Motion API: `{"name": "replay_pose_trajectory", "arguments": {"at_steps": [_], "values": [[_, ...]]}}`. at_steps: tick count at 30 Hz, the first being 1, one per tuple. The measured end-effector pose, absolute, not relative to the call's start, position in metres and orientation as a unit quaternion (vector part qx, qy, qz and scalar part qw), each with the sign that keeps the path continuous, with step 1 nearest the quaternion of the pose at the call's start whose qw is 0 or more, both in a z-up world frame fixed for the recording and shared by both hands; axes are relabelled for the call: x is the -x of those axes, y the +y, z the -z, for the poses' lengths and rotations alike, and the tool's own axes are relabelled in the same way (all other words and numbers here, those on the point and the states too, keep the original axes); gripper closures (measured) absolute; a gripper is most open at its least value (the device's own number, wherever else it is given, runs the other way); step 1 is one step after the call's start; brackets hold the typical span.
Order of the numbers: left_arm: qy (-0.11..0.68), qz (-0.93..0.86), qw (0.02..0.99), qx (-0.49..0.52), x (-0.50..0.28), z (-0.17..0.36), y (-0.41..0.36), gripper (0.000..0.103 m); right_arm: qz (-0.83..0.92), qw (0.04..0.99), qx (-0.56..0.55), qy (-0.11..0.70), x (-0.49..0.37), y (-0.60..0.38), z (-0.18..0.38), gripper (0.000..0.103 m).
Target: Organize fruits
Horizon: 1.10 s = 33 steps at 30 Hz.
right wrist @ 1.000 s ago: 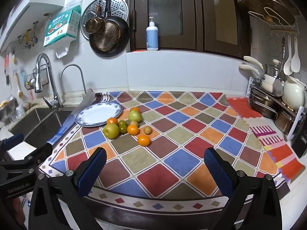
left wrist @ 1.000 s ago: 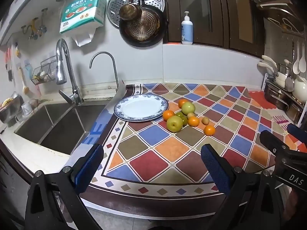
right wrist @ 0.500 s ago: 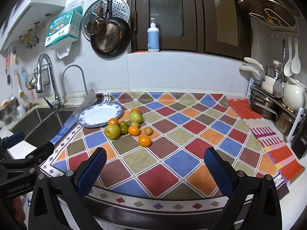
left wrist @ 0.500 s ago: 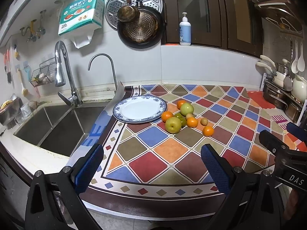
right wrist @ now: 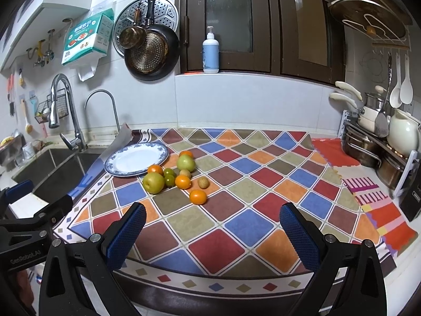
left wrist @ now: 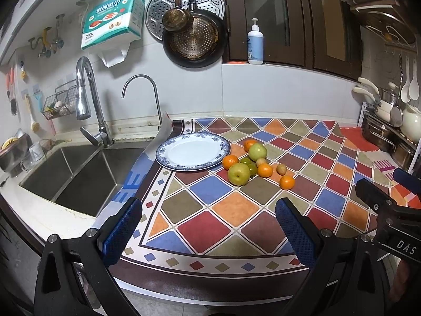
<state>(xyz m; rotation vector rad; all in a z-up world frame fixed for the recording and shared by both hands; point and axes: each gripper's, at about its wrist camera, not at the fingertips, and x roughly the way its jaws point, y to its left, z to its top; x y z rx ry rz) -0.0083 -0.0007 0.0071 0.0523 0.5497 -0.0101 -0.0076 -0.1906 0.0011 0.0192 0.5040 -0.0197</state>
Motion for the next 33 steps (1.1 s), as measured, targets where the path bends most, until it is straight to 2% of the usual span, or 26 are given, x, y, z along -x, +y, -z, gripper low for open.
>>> {"name": "replay_pose_trajectory", "arguments": {"at_steps": [33], "values": [[0.265,0.009,0.964,-0.024,0.0023,-0.0081,0.0017,0.0,0.009,0.969,-0.008,0.247,0.005,-0.1879,-0.0012,0.001]]}}
